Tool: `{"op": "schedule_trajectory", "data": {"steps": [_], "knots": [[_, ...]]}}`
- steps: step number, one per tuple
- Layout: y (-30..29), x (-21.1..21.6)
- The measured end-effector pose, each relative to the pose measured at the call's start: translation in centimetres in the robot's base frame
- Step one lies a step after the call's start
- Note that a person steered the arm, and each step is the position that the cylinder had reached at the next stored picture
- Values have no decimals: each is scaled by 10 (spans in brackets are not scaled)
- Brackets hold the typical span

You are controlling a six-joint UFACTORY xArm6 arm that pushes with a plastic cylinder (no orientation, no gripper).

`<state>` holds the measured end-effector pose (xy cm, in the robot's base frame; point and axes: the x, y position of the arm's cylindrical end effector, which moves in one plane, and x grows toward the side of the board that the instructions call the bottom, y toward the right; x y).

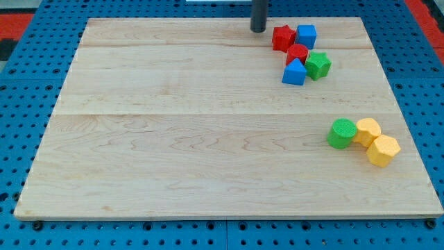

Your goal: Move the blue cube into the red circle

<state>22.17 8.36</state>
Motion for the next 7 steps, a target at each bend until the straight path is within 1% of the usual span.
{"op": "schedule_trajectory", "data": {"steps": [1, 2, 4, 6, 7], "knots": [[4, 10], [11, 39], [32, 126], [33, 151], [21, 120]]}}
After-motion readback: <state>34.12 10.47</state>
